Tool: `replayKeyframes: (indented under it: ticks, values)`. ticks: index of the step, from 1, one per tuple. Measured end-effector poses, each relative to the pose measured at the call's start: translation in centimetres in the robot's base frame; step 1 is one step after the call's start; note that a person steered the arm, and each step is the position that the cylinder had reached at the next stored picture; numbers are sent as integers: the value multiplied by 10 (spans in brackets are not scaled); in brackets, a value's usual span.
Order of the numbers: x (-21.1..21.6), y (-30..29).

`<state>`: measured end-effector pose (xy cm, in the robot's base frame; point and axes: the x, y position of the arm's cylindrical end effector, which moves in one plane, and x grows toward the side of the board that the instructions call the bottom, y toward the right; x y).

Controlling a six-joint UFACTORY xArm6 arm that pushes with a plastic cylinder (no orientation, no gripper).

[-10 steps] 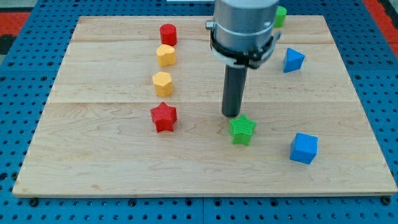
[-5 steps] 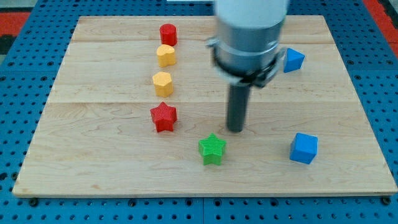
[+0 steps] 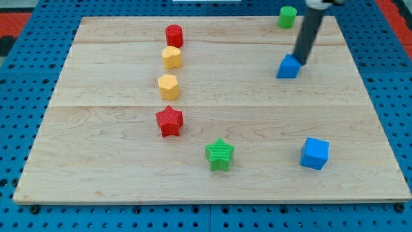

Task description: Push the blue triangle to the bottom of the yellow heart

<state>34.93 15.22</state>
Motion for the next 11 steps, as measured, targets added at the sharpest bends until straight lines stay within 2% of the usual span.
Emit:
replayKeyframes:
  ticks: [1,2,3,4,5,6,7,8,9,10,11]
  values:
    - [23,-51]
    - [26,-5]
    - [51,-56]
    - [52,-114]
    - [52,-148]
    - [83,-144]
    - [91,-153]
    - [50,-150]
    - [45,-150]
    - [45,-172]
    - [25,-199]
